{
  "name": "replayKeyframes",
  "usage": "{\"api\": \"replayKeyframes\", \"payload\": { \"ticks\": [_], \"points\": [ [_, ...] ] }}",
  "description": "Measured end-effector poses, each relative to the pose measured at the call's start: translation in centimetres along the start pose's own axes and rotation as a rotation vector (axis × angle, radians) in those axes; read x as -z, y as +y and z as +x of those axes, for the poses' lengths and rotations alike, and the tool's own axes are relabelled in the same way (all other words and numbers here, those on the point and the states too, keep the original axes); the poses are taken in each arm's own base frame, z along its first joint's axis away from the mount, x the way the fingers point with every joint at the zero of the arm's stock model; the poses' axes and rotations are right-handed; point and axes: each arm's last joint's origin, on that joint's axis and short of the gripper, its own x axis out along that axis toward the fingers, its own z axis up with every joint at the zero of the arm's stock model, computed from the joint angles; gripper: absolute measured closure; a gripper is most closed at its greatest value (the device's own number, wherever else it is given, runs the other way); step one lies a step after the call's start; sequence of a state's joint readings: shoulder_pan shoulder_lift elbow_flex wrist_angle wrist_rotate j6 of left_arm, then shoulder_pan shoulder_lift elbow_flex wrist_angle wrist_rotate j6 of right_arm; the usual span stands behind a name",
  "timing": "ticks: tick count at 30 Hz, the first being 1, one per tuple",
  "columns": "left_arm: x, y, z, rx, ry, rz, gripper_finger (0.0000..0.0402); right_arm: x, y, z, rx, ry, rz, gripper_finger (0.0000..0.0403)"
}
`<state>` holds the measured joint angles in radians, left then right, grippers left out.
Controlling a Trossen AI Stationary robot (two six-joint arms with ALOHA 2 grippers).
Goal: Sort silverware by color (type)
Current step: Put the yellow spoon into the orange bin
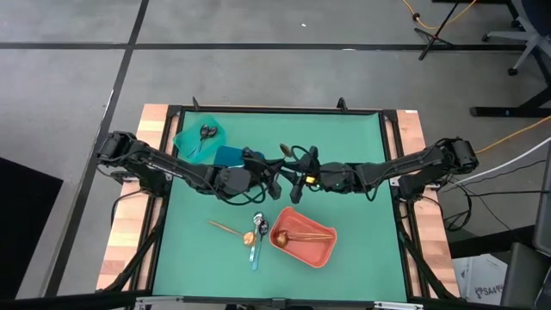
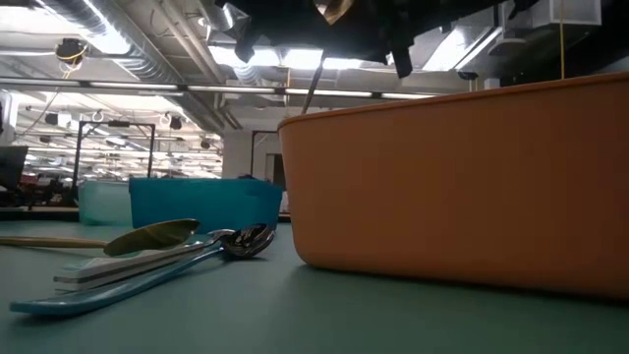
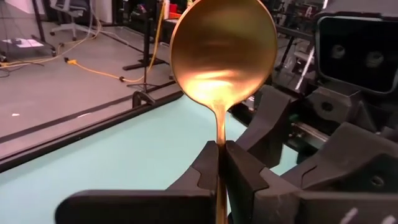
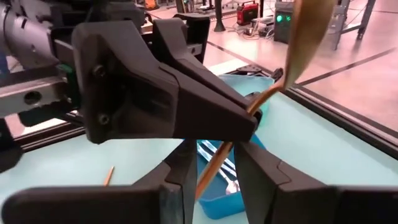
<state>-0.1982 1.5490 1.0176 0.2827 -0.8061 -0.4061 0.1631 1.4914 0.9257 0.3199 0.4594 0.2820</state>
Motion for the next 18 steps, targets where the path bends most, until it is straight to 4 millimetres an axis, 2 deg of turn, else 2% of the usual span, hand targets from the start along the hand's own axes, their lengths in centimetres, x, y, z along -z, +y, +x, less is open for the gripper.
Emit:
{"api": "replayKeyframes", "payload": {
  "ticks": [12,18],
  "points": [
    [0.08,-0.32,-0.13,0.072,0.026,-0.002,0.0395,0.08,0.13,0.0,-0.048,0.018,-0.005,0.0308],
    [0.07,-0.32,-0.13,0.071,0.026,-0.002,0.0395,0.1,0.12,0.0,-0.046,0.019,-0.006,0.0349]
  ]
}}
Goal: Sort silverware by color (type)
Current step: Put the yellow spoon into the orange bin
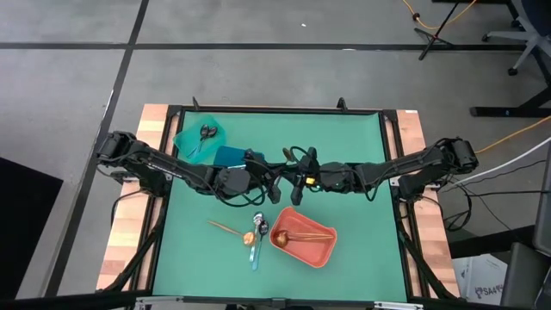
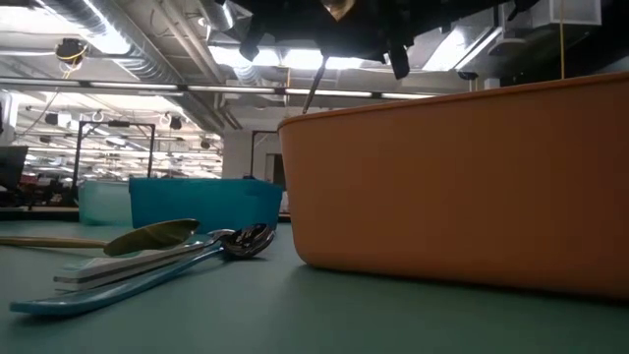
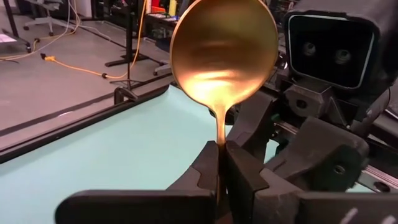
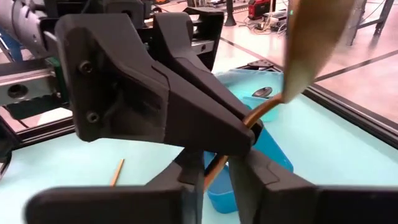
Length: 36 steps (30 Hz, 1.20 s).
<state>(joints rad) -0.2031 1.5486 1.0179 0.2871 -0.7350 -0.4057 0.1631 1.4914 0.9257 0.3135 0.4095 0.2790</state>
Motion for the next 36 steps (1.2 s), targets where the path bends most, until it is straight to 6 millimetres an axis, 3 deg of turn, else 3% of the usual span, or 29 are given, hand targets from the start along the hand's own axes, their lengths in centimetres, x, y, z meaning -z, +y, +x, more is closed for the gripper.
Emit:
{"api": "replayKeyframes", "payload": {
  "ticks": [6,16,36],
  "points": [
    [0.02,0.02,-0.03,-0.006,0.001,0.008,0.0395,0.02,-0.04,0.0,0.007,0.002,0.001,0.0394],
    [0.03,0.01,-0.04,-0.006,0.001,0.03,0.0392,0.01,-0.04,-0.02,0.007,0.002,-0.004,0.0398],
    [0.18,0.0,-0.11,0.01,0.024,0.041,0.0293,0.36,0.03,-0.1,-0.046,0.054,-0.042,0.0401]
  ]
}}
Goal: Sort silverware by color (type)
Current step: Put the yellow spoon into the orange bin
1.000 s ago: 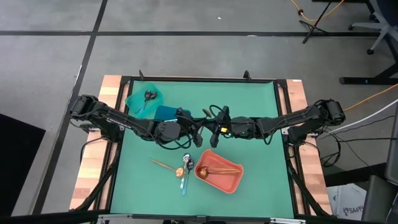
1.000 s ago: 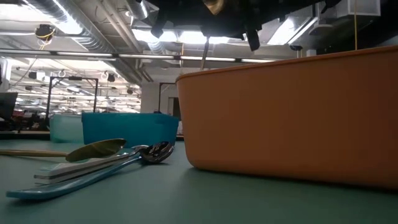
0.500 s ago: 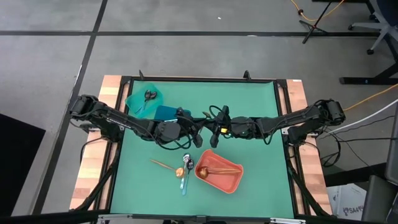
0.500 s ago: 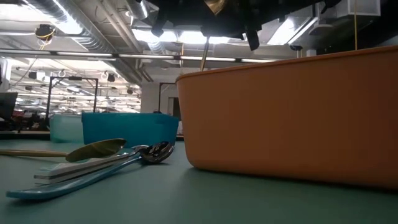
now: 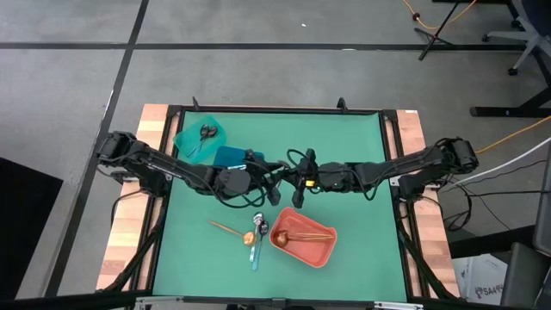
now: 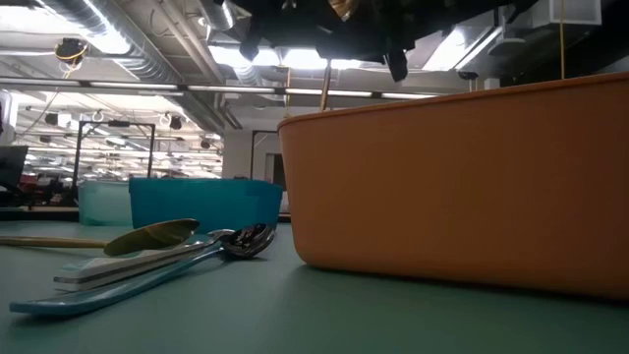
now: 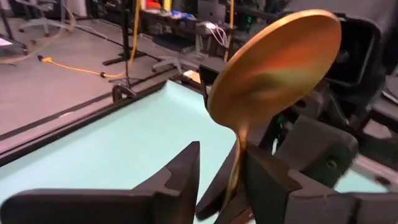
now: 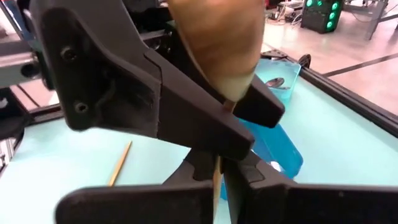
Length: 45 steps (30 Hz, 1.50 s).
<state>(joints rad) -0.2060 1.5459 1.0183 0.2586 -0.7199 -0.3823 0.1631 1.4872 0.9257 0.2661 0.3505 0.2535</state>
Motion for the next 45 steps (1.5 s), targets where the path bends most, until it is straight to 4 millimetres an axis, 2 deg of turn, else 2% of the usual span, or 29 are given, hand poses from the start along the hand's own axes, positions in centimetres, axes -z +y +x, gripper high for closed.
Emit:
{"api": "replayKeyframes", "payload": {
  "ticks": [6,10,17,23,30,34,45],
  "points": [
    [-0.1,0.2,-0.6,0.052,0.06,0.031,0.0288,-0.3,-0.4,-1.2,0.024,0.074,-0.028,0.0401],
    [0.2,0.4,-1.1,0.056,0.12,0.077,0.0288,-1.3,-0.4,-2.2,0.023,0.169,-0.054,0.0402],
    [1.7,1.1,-1.4,0.027,0.266,0.191,0.0288,-3.6,-0.1,-4.4,-0.062,0.499,-0.02,0.0402],
    [2.8,1.9,-1.8,-0.018,0.382,0.288,0.0288,-5.1,0.6,-5.7,-0.192,0.7,0.131,0.0402],
    [3.6,2.7,-2.2,-0.061,0.472,0.367,0.0288,-4.2,1.2,-6.4,-0.392,0.939,0.412,0.0402],
    [3.7,2.8,-2.3,-0.07,0.486,0.382,0.0288,-3.5,1.3,-6.0,-0.38,1.033,0.548,0.0402],
    [3.9,3.0,-2.5,-0.083,0.514,0.407,0.0288,0.8,2.3,-1.8,-0.355,1.298,0.691,0.0402]
  ]
}}
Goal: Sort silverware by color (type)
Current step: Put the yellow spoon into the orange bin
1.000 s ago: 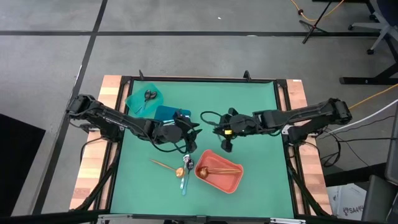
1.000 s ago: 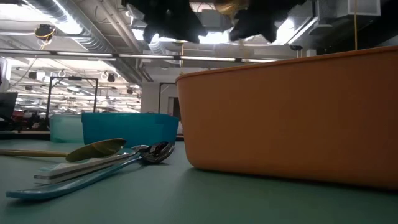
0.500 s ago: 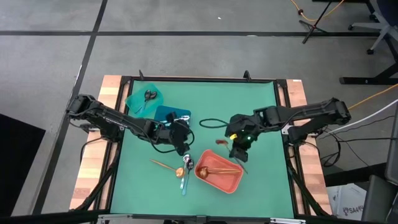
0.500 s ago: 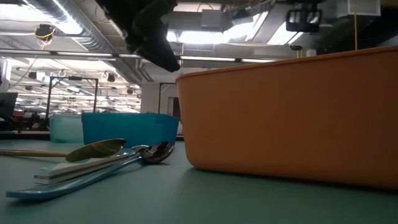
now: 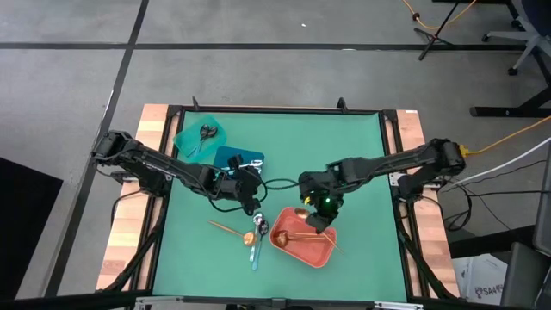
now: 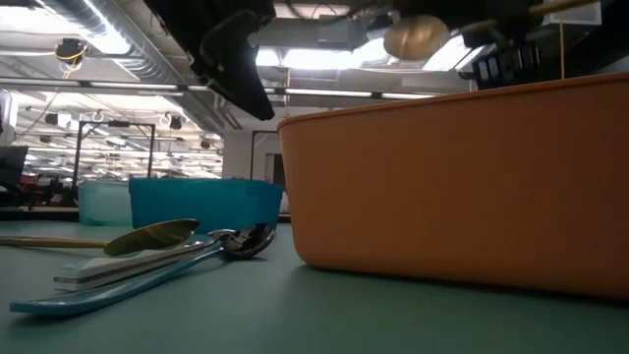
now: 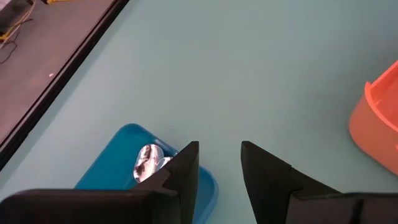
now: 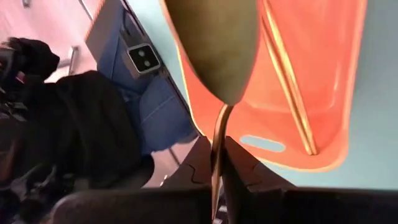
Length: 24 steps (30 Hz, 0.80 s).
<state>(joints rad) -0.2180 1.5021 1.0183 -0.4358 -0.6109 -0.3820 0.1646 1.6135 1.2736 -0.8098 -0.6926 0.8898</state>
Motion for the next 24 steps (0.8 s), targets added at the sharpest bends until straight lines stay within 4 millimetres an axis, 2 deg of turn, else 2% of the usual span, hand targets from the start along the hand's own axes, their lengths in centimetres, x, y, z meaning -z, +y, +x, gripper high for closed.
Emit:
{"api": "replayKeyframes", "payload": {
  "ticks": [6,11,19,24],
  "points": [
    [0.0,0.0,0.0,0.0,0.0,0.0,0.0288,-1.8,-1.3,2.9,0.011,0.103,0.062,0.0402],
    [0.0,0.0,0.0,0.0,0.0,-0.001,0.0288,-3.1,-1.8,4.6,-0.014,0.129,0.04,0.0401],
    [0.0,0.0,0.0,0.0,-0.001,-0.001,0.0288,-3.8,-1.9,5.4,-0.053,0.136,-0.012,0.0395],
    [0.0,0.0,0.0,0.0,-0.001,-0.001,0.0288,-3.8,-2.0,5.4,-0.043,0.142,0.031,0.0394]
  ]
}}
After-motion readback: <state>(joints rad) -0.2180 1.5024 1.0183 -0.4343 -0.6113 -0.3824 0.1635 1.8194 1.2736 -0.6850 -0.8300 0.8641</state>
